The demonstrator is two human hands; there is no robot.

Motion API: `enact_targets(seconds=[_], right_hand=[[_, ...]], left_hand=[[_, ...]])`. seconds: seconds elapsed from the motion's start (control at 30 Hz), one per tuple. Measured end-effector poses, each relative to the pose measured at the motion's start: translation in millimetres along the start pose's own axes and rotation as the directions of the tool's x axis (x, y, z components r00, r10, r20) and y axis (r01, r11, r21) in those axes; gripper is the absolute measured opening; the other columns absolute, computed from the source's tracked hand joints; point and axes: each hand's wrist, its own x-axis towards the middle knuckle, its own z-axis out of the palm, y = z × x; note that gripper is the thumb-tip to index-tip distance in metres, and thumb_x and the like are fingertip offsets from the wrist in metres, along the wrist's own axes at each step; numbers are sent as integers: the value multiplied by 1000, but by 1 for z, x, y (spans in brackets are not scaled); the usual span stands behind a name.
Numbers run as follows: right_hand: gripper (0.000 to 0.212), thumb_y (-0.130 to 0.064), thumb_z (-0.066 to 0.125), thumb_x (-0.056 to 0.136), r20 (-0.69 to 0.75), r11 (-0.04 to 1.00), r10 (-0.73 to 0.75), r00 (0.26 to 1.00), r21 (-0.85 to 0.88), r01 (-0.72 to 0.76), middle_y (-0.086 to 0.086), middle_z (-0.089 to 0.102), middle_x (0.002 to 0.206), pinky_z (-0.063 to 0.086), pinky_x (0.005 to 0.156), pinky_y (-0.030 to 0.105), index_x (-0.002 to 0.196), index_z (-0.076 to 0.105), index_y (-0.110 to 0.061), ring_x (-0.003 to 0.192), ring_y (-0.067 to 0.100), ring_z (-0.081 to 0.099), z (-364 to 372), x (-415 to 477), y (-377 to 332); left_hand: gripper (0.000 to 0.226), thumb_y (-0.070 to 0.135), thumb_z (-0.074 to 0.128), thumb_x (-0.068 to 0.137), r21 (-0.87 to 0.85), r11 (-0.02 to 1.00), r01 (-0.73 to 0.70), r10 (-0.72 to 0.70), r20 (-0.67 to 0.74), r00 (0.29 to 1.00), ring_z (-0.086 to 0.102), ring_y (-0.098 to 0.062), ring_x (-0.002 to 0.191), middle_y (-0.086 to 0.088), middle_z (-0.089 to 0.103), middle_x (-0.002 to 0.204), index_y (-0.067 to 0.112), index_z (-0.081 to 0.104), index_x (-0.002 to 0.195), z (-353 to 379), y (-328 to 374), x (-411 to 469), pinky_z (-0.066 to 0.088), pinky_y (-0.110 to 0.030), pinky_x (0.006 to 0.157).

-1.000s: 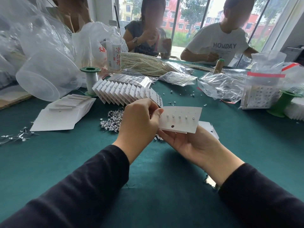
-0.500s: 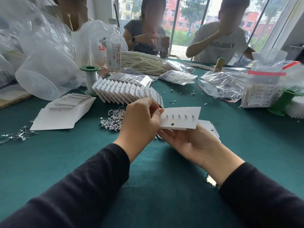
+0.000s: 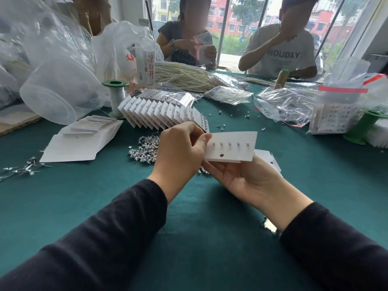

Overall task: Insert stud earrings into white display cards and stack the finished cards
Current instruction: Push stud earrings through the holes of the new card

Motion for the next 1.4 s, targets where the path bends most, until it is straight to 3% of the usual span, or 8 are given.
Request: enact_targets(seconds=[0.37, 0.47, 0.53, 0.67, 0.8, 0.93, 1.1, 1.4], right_hand=[[18, 5, 45, 84, -130, 993, -113, 985, 18, 116, 14, 71, 79, 57, 70, 33, 86, 63, 2, 69, 20, 69, 0, 2, -1], [19, 9, 51, 81, -164, 953, -274, 948, -176, 245, 13, 71, 73, 59, 67, 31, 76, 67, 1, 65, 19, 67, -2, 2, 1], [11, 3, 60, 81, -157, 785, -463, 872, -530, 321, 10, 71, 74, 55, 64, 29, 78, 70, -2, 65, 18, 66, -3, 0, 2], [14, -2, 65, 79, 183, 84, -703, 687, -938, 336, -6, 69, 82, 54, 75, 24, 79, 71, -14, 78, 7, 65, 0, -3, 4], [12, -3, 65, 79, 323, -103, -673, 665, -931, 349, -5, 67, 92, 51, 86, 29, 84, 73, -10, 87, 9, 64, 4, -6, 5], [13, -6, 63, 81, 361, -204, -744, 562, -924, 323, -5, 63, 97, 38, 85, 6, 90, 71, -12, 91, 2, 56, -1, -6, -12], [13, -12, 62, 80, 146, -273, -601, 786, -961, -31, -5, 60, 83, 29, 66, 14, 87, 72, -16, 77, 11, 53, -24, -4, -33], [1, -23, 70, 76, 180, -327, -386, 905, -944, 48, -9, 54, 75, 31, 64, 21, 76, 71, -23, 69, 7, 47, -22, 0, -20]], left_hand=[[19, 23, 62, 84, 111, 976, -185, 181, 47, 982, 54, -12, 62, -3, 66, 74, 10, 75, 81, -3, 4, -4, 44, -23, 61], [36, 32, 55, 88, -22, 1000, -11, 14, 151, 988, 55, -18, 58, -15, 68, 78, 4, 73, 76, 0, 5, -4, 40, -25, 54], [55, 46, 51, 88, -274, 912, 306, -224, 293, 930, 61, -24, 63, -21, 69, 80, -4, 70, 80, -1, 7, -2, 46, -26, 60], [42, 45, 63, 79, -514, 556, 653, -377, 544, 750, 69, -20, 67, -9, 73, 77, 3, 71, 82, -7, 7, 2, 57, -27, 62], [12, 10, 61, 84, -514, 542, 665, -429, 510, 745, 66, -14, 55, -9, 69, 69, 0, 67, 83, -12, 5, 1, 57, -28, 57], [22, 6, 53, 88, -460, 579, 673, -558, 378, 739, 63, -17, 62, -5, 65, 61, 9, 59, 67, -18, 4, 7, 56, -37, 69], [2, 9, 53, 86, -544, 336, 769, -651, 456, 607, 58, -24, 77, -8, 58, 80, 10, 55, 87, -29, 0, 14, 52, -45, 82], [8, 7, 52, 90, -500, 287, 817, -612, 560, 558, 61, -22, 76, -10, 63, 84, 6, 59, 94, -30, -3, 15, 51, -36, 59]])
